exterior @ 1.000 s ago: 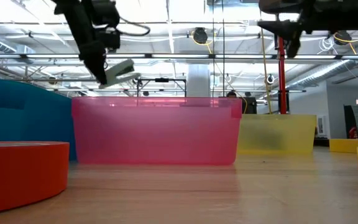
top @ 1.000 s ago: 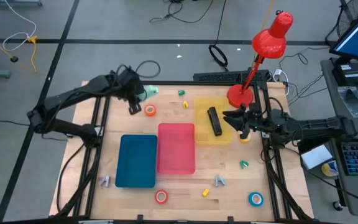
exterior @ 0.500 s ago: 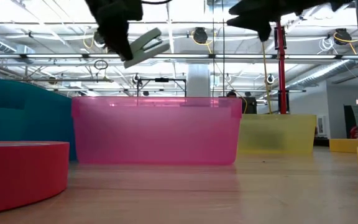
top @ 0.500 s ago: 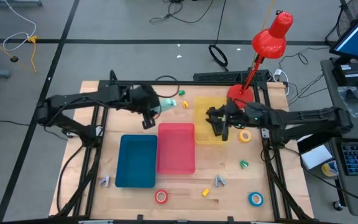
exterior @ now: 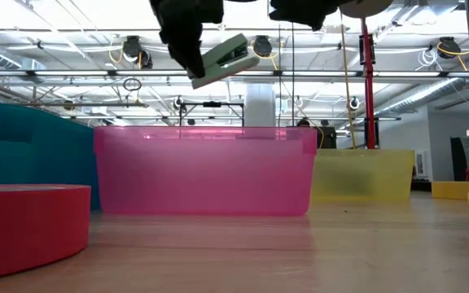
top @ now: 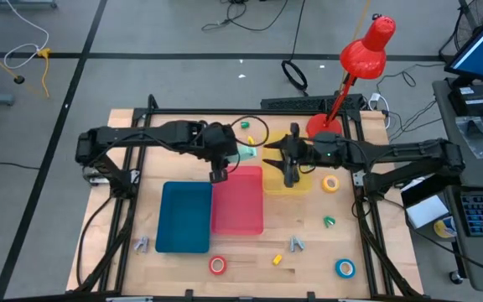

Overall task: Pick and place Stapler, Stapler remover, tape
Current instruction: Put the blue stapler into the yellow bin

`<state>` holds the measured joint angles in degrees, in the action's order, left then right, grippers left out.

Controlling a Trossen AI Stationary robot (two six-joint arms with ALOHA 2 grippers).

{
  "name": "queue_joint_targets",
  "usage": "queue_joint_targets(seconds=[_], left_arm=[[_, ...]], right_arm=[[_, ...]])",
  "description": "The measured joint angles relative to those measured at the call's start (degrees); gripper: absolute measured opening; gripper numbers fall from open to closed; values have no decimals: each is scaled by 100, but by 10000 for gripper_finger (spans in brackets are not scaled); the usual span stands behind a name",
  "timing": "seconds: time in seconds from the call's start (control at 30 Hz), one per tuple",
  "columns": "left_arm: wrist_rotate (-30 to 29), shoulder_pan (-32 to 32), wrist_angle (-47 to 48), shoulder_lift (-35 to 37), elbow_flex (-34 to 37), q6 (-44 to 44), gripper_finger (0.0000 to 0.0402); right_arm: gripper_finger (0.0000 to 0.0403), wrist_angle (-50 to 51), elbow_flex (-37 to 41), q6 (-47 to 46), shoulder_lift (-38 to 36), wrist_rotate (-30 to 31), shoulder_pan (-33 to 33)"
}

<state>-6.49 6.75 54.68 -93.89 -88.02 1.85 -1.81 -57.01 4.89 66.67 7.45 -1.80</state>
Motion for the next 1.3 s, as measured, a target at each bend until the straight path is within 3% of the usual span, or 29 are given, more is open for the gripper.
queue_joint_targets(seconds=[0.4,0.63,0.83,1.3], left_arm=[[54,-16,-90,-76,-112,-128,126],[22,-89,-82,-76,-112,-195,126],[-199,-126,-33,-76,-112,-177,126],[-257,-139,-31,-76,-112,-68,126]], right_arm=[[263,-390,-71,250,623,17,-84],[265,-27,-648,516,999,-18,-285],[265,574,-1149,536,1311,-606,-435],[265,1188,-1816,757,2002,-923,-533]])
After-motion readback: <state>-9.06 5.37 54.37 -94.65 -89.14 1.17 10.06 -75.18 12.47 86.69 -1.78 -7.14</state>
